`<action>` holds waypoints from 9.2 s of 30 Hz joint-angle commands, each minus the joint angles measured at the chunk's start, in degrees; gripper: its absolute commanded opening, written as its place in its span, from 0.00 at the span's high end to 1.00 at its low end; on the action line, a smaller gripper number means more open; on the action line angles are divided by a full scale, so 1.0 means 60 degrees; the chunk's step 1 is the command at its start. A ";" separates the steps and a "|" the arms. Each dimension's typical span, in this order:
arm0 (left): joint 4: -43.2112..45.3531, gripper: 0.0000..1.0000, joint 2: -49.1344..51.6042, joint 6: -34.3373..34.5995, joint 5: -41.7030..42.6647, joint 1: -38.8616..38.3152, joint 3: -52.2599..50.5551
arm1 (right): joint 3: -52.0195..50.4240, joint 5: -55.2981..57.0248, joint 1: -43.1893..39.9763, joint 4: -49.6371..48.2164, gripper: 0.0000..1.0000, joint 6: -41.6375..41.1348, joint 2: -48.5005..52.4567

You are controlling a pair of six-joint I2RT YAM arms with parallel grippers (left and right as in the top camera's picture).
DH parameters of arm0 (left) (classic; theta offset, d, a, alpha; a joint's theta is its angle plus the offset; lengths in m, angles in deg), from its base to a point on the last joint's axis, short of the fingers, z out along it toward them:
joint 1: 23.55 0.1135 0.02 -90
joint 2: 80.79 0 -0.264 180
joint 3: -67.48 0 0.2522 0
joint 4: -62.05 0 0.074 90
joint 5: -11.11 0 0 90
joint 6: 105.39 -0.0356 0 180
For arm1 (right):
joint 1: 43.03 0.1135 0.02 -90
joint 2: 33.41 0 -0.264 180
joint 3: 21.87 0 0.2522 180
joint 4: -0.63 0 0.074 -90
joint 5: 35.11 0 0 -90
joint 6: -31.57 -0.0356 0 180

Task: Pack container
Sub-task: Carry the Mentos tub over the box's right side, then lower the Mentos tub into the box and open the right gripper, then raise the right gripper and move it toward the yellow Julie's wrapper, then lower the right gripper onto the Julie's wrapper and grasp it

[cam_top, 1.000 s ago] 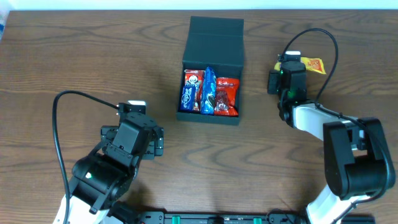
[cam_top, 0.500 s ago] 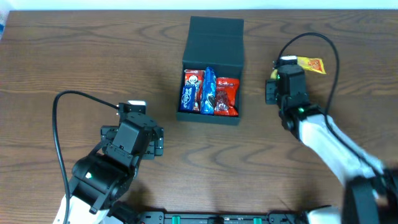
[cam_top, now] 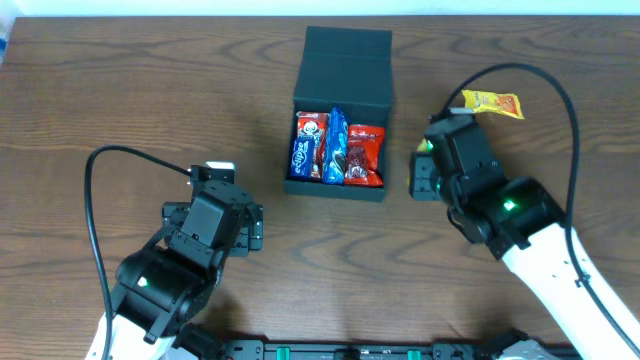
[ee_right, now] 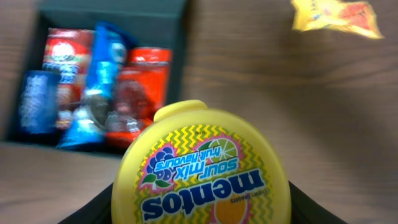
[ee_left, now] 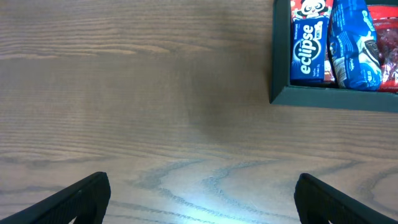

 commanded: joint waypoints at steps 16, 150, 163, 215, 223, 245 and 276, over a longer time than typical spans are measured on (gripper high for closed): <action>-0.0029 0.05 0.0007 0.0007 -0.0233 0.0036 -0.0022 | 0.4765 -0.6003 -0.0900 0.3147 0.99 -0.0033 0.4368; -0.0029 0.05 0.0007 0.0007 -0.0233 0.0036 -0.0022 | 0.7216 -0.1985 0.0113 0.5045 0.01 0.0259 0.4969; -0.0029 0.05 0.0007 0.0007 -0.0233 0.0036 -0.0022 | 0.3603 -0.1741 -0.0772 0.3235 0.01 0.1180 0.2758; -0.0029 0.05 0.0004 0.0007 -0.0237 0.0036 -0.0022 | 0.7446 -0.1191 -0.5905 0.1300 0.01 1.5303 0.8684; -0.0029 0.04 0.0007 0.0007 -0.0233 0.0036 -0.0022 | 0.7450 -0.1257 -0.5912 0.0342 0.01 1.5398 0.9599; -0.0029 0.05 0.0007 0.0007 -0.0233 0.0036 -0.0022 | 0.7446 -0.2758 -0.5858 -0.0219 0.01 1.5398 1.0502; -0.0029 0.05 0.0007 0.0007 -0.0233 0.0036 -0.0022 | 0.7406 -0.3319 -0.5865 0.0878 0.01 1.5260 1.0794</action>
